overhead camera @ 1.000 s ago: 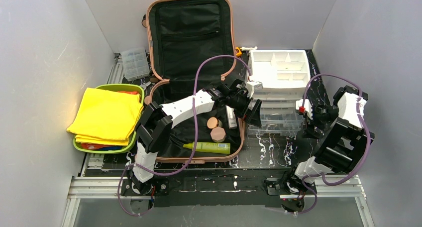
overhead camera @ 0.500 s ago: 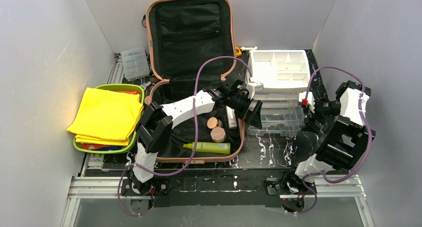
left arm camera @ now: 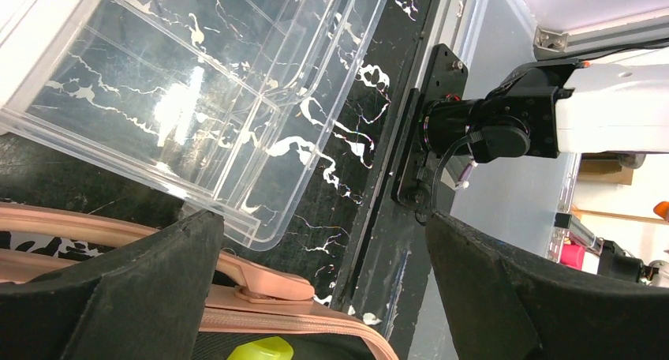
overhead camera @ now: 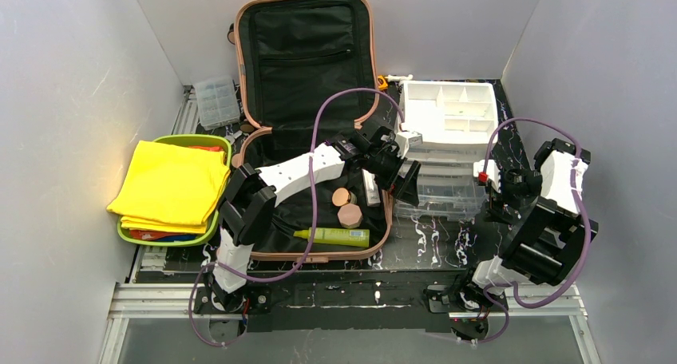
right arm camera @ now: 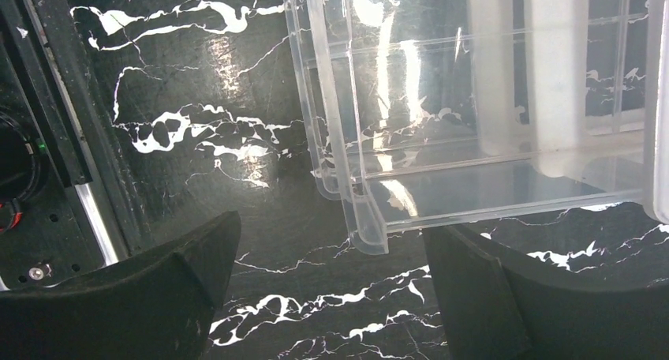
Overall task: Open, take out, and arrange the luggage
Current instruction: Open the drawer in the storage box.
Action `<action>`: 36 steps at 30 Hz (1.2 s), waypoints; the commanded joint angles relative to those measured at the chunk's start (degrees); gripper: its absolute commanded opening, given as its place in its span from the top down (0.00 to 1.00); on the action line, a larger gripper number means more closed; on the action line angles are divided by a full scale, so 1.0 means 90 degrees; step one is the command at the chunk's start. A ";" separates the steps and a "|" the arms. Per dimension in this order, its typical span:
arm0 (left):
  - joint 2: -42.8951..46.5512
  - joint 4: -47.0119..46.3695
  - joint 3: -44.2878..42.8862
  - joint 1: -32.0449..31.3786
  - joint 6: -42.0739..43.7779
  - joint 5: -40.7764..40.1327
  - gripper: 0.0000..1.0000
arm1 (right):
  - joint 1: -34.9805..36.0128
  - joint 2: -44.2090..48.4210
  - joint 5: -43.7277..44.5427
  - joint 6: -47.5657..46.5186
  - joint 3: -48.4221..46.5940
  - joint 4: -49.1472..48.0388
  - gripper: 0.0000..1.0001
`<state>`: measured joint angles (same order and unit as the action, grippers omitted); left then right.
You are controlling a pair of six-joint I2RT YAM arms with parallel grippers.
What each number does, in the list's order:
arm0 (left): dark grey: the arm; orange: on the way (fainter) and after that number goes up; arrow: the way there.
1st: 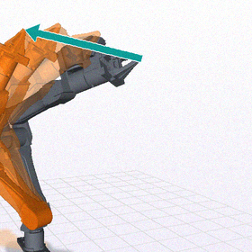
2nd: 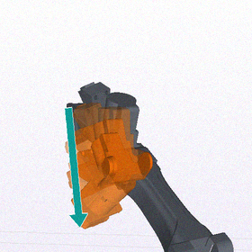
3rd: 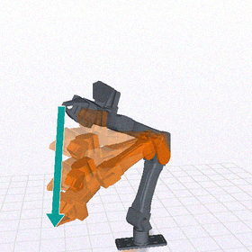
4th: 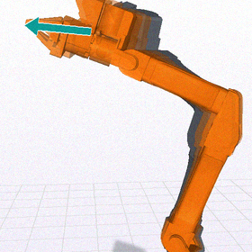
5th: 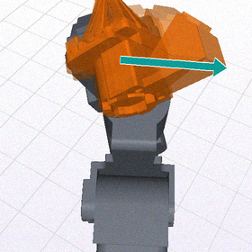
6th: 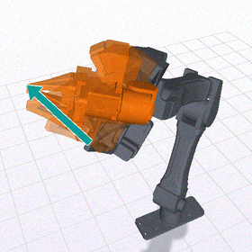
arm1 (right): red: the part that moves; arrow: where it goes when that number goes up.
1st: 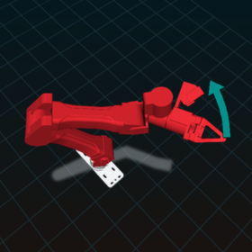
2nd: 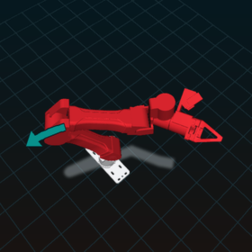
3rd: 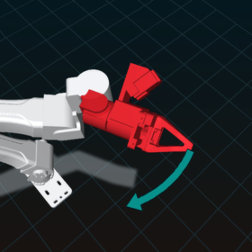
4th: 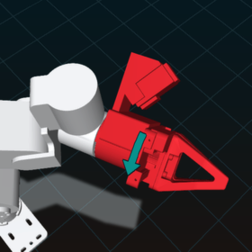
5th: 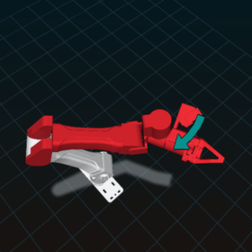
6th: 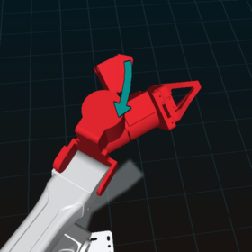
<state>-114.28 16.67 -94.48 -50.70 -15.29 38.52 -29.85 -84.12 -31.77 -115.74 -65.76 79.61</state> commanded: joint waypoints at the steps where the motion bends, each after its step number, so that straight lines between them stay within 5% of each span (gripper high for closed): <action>1: 0.0218 0.0181 -0.0198 0.0028 0.0100 -0.0036 0.01 | 0.0025 0.0112 -0.0072 -0.0080 -0.0030 0.0227 0.05; 13: 0.0448 0.0389 -0.0361 0.0057 0.0163 -0.0124 0.01 | 0.0152 0.0297 -0.0140 0.0126 -0.0179 0.0213 0.07; 21: 0.0928 0.1023 -0.0584 0.0065 0.0659 -0.1381 0.00 | 0.0123 0.0788 0.0281 0.1855 -0.0666 -0.1242 0.08; 27: 0.0967 0.1037 -0.1228 0.0073 0.0679 -0.1323 0.01 | 0.0175 0.0902 -0.0277 0.1510 -0.1809 0.0227 0.04; 36: -0.0025 0.0713 -0.2578 0.0071 0.0232 -0.0919 0.01 | 0.0881 0.2437 -0.0871 0.1199 -0.0745 0.0227 0.01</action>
<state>-110.50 23.38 -112.16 -50.33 -11.27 28.51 -24.64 -65.52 -34.83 -104.84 -75.29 78.52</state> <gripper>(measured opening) 0.995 0.983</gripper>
